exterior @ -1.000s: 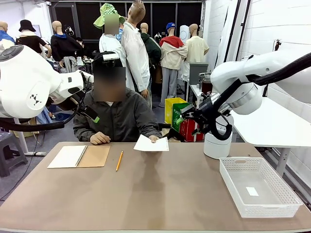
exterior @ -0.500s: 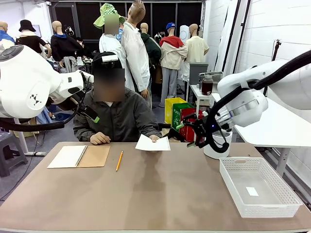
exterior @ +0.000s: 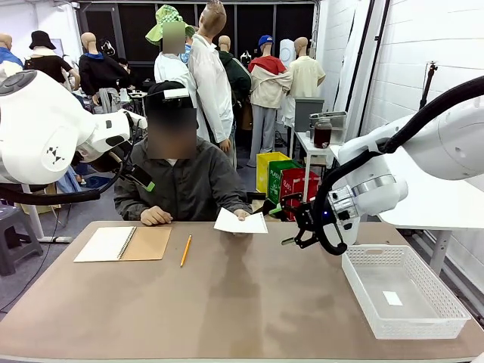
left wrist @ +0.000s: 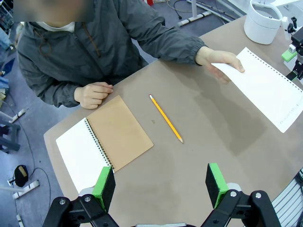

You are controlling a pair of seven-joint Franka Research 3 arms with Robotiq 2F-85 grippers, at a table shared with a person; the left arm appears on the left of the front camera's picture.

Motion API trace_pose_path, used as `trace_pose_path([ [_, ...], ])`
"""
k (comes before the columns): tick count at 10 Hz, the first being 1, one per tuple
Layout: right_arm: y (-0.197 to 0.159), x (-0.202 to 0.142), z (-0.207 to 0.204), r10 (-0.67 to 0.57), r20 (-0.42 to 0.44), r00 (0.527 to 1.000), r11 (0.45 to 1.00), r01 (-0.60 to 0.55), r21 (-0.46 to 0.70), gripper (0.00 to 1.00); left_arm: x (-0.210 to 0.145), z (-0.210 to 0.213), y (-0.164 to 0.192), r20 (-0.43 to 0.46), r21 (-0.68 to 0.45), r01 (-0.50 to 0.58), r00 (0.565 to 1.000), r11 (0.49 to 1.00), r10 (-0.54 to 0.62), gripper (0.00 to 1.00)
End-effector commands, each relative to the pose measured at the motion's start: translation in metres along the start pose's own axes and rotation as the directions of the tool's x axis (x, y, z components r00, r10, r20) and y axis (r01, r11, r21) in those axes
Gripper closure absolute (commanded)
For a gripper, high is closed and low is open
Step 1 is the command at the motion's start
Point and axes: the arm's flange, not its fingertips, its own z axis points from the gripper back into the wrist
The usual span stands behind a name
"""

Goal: Sort the paper based on its condition.
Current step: If a person hands you a paper, place it in the Organizing basket , and if it's crumpled, put it in the Trash can.

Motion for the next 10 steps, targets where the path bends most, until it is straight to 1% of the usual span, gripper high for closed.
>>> trace_pose_path([
  [1,0.008,-0.004,0.005,0.032,0.025,0.999,0.999,-0.032,-0.021,0.00,0.000,0.001,0.001,0.002,-0.001,0.001,1.000,1.000,-0.001,0.00],
  [2,0.008,-0.004,0.005,0.032,0.025,0.999,0.999,-0.032,-0.021,0.00,0.000,0.001,0.001,0.002,-0.001,0.001,1.000,1.000,-0.001,0.00],
  [3,0.004,-0.002,0.003,0.015,0.008,1.000,1.000,-0.015,-0.005,0.00,0.000,0.001,0.001,0.002,-0.001,0.001,1.000,1.000,-0.001,0.00],
  [4,0.003,0.008,-0.007,-0.050,-0.086,0.995,0.996,0.056,0.064,0.00,0.000,0.001,0.001,0.002,-0.001,0.001,1.000,1.000,-0.001,0.00],
  [5,0.001,0.015,-0.018,-0.077,-0.136,0.988,0.992,0.089,0.084,0.00,0.000,0.001,0.001,0.002,-0.001,0.001,1.000,1.000,-0.001,0.00],
  [6,-0.001,0.019,-0.028,-0.090,-0.166,0.982,0.991,0.105,0.085,0.00,0.000,0.001,0.001,0.002,-0.001,0.001,1.000,1.000,-0.001,0.00],
  [7,-0.001,0.021,-0.034,-0.091,-0.185,0.979,0.990,0.109,0.086,0.00,0.000,0.001,0.001,0.002,-0.001,0.001,1.000,1.000,-0.001,0.00],
  [9,0.000,0.021,-0.039,-0.095,-0.196,0.976,0.990,0.113,0.087,0.00,0.000,0.001,0.001,0.002,-0.001,0.001,1.000,1.000,-0.001,0.00],
  [10,0.000,0.022,-0.041,-0.084,-0.220,0.972,0.988,0.109,0.107,0.00,0.000,0.001,0.001,0.002,-0.001,0.001,1.000,1.000,-0.001,0.00],
])
